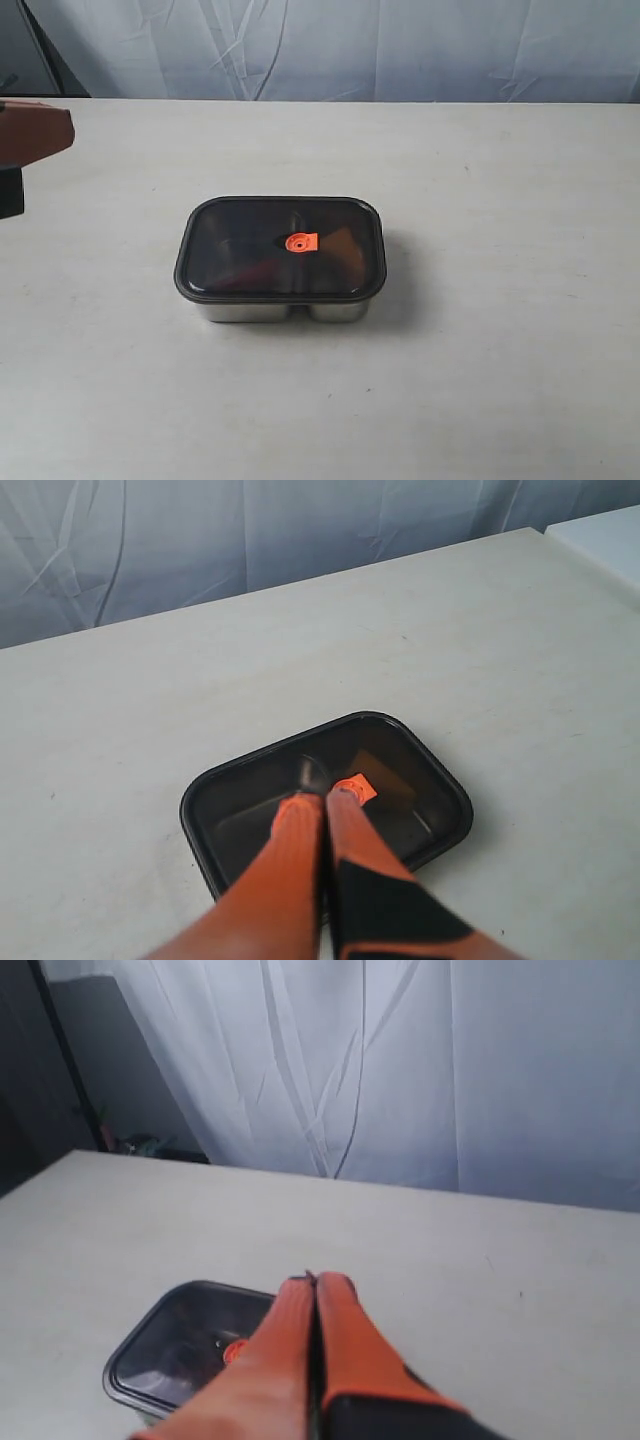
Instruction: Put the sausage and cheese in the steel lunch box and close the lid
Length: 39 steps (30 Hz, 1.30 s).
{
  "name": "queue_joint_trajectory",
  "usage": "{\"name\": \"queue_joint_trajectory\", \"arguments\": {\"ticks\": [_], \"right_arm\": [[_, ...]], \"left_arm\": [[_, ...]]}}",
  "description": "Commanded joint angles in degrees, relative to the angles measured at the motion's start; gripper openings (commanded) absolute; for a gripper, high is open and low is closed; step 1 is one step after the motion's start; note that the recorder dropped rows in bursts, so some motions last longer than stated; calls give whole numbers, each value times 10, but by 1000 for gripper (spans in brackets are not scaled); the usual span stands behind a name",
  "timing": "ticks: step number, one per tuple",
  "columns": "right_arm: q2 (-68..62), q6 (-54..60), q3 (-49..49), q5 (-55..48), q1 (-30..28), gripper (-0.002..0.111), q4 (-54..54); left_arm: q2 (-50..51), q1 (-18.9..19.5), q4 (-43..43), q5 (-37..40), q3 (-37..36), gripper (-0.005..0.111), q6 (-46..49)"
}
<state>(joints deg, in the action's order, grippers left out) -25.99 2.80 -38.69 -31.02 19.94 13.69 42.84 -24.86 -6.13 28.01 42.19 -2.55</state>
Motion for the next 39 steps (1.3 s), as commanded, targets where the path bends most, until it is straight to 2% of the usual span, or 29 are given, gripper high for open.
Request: {"name": "queue_joint_trajectory", "arguments": {"ticks": [1,6,10,18,24,28,39], "right_arm": [[49,1,0,4,-5,-1,4],[69,1,0,4,-5,-1,1],[69,16,14,5,-5,-1,-56],[136,16,201,201,-17,-1,-102],[236,16,309,191,-106,-1,-105],[260,15,348,161,-145,-1,-106],[260,9,387,122,-155,-1,-119]], "left_arm": [[-3,-4,-2,-8,-2,0,0],[-3,-4,-2,-8,-2,0,0],[-3,-4,-2,-8,-2,0,0],[-3,-4,-2,-8,-2,0,0],[-3,-4,-2,-8,-2,0,0],[-3,-4,-2,-9,-2,0,0],[-3,-4,-2,-10,-2,0,0]]}}
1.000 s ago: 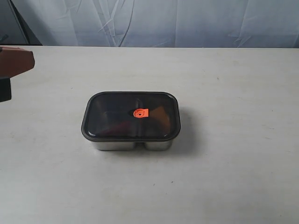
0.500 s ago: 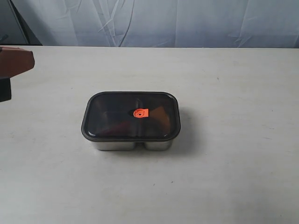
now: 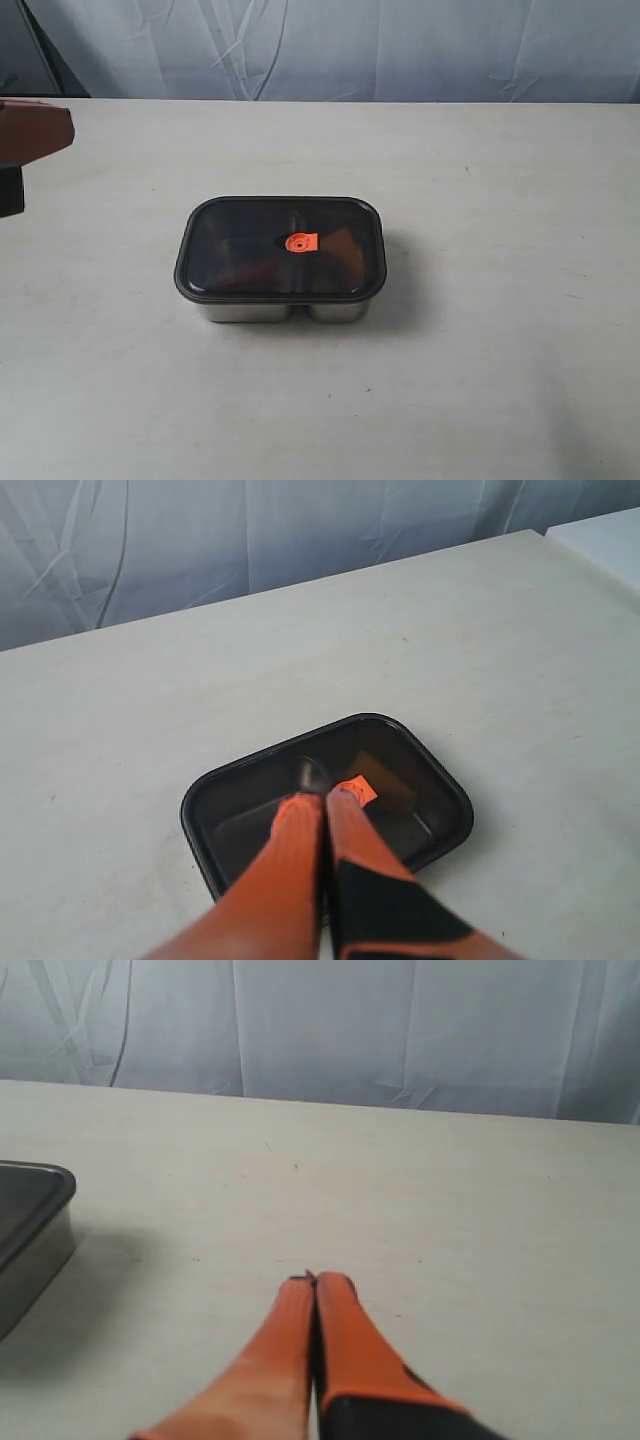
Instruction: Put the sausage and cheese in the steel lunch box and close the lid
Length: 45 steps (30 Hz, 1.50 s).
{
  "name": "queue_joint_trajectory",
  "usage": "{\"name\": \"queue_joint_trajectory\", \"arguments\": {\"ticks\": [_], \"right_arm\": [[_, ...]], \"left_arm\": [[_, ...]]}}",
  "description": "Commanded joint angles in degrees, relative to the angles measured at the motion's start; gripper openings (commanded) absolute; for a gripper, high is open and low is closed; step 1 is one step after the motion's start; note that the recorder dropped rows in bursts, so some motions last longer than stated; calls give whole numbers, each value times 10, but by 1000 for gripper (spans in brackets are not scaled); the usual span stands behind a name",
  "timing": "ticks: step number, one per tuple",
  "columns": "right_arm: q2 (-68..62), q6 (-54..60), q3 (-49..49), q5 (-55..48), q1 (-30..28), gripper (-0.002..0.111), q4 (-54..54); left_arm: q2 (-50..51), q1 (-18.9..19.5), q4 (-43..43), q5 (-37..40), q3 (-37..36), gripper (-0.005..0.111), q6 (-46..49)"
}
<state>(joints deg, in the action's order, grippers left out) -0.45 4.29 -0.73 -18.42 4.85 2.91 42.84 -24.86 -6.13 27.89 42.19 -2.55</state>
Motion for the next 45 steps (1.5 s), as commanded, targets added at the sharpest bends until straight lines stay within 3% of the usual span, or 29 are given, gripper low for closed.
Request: {"name": "queue_joint_trajectory", "arguments": {"ticks": [1,16,19,21,25,28,38,45], "right_arm": [[4,-15,7,-3,-4,-1,-16],[4,-15,7,-3,-4,-1,-14],[4,-15,7,-3,-4,-1,-14],[4,-15,7,-3,-4,-1,-14],[4,-15,7,-3,-4,-1,-14],[4,-15,7,-2,-4,-1,-14],[4,-15,7,-2,-4,-1,-14],[4,-15,7,-2,-4,-1,-14]], "left_arm": [[-3,-4,-2,-9,-2,0,0],[-3,-4,-2,-12,-4,0,0],[-19,-4,34,-13,-16,0,0],[-39,-2,61,-57,-36,0,0],[-116,38,45,-144,-111,0,1],[-184,71,33,-163,-154,0,0],[-376,210,34,-103,-225,0,-2],[-428,253,32,-96,-279,0,-9]]}}
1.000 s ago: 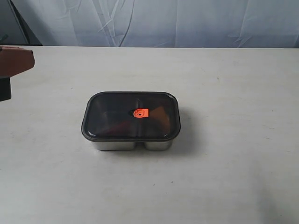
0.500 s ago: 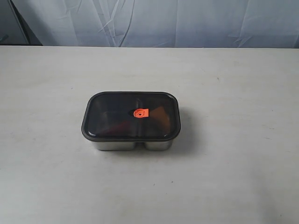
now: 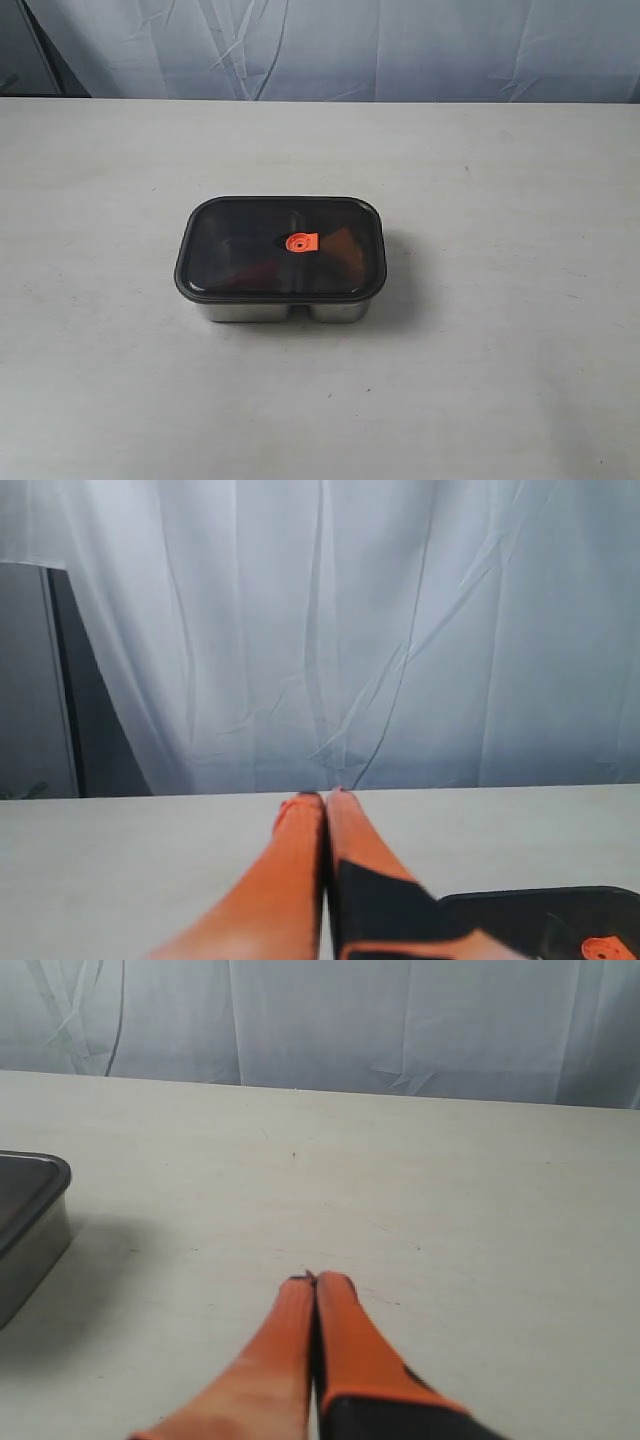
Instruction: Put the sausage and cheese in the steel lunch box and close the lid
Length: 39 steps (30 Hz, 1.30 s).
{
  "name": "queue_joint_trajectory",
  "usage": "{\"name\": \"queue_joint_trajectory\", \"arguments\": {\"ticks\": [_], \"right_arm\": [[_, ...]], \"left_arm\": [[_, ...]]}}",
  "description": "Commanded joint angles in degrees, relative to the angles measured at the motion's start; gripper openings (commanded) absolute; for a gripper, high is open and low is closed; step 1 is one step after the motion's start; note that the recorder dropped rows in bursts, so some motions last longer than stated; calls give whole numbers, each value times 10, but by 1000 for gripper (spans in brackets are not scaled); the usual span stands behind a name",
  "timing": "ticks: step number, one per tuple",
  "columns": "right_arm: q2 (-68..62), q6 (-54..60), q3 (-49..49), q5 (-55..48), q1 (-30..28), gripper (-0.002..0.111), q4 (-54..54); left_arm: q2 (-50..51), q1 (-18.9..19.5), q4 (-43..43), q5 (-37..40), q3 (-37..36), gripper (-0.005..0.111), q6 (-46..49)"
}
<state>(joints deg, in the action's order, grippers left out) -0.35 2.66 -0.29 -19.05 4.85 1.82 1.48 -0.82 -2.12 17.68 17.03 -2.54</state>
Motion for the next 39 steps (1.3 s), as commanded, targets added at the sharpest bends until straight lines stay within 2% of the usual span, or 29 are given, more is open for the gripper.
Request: {"name": "queue_joint_trajectory", "arguments": {"ticks": [1,7,20,25,31,39], "right_arm": [[4,1,3,4,-4,-1,-3],[4,1,3,4,-4,-1,-1],[4,1,3,4,-4,-1,1],[4,1,3,4,-4,-1,1],[4,1,3,4,-4,-1,1],[4,1,3,4,-4,-1,1]], "left_arm": [[-15,13,-9,6,-34,0,-13],[-15,13,-10,1,-73,0,-13],[-15,13,-10,-62,-168,0,-12],[-15,13,-10,-70,-170,0,-6],[-15,13,-14,-70,-170,0,48],[-15,13,-22,-47,-170,0,46]]}}
